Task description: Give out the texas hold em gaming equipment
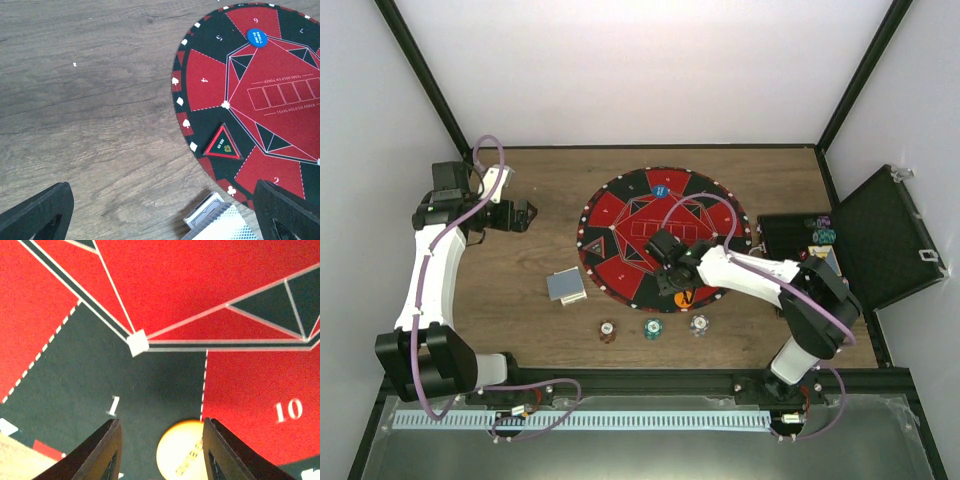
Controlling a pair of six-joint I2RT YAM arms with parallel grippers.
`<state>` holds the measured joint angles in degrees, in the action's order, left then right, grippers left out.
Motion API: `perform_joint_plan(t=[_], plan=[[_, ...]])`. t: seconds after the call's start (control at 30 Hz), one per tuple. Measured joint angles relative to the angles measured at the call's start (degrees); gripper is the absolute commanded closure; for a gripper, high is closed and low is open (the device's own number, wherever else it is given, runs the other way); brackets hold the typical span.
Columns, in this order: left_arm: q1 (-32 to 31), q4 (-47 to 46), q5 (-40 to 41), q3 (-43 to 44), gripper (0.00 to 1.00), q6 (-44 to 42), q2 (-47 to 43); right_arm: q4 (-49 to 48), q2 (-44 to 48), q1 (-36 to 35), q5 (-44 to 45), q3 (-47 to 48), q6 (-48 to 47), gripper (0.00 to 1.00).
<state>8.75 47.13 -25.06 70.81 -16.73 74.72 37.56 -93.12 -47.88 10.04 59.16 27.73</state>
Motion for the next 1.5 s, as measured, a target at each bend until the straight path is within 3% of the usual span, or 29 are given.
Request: perform_joint_plan(t=[0.6, 0.9, 1.5], plan=[[0.0, 1.05, -1.18, 0.0, 0.0, -0.26, -0.74, 1.81, -0.74, -4.46, -0.76, -5.75, 6.32, 0.64], [0.0, 1.38, -1.18, 0.0, 0.0, -0.68, -0.74, 1.88, -2.64, -4.42, 4.46, -5.01, 7.13, 0.68], [0.0, 1.6, -1.07, 0.0, 0.0, -1.51, -0.74, 1.44, -3.28, 2.58, 7.39, -4.57, 6.93, 0.7]])
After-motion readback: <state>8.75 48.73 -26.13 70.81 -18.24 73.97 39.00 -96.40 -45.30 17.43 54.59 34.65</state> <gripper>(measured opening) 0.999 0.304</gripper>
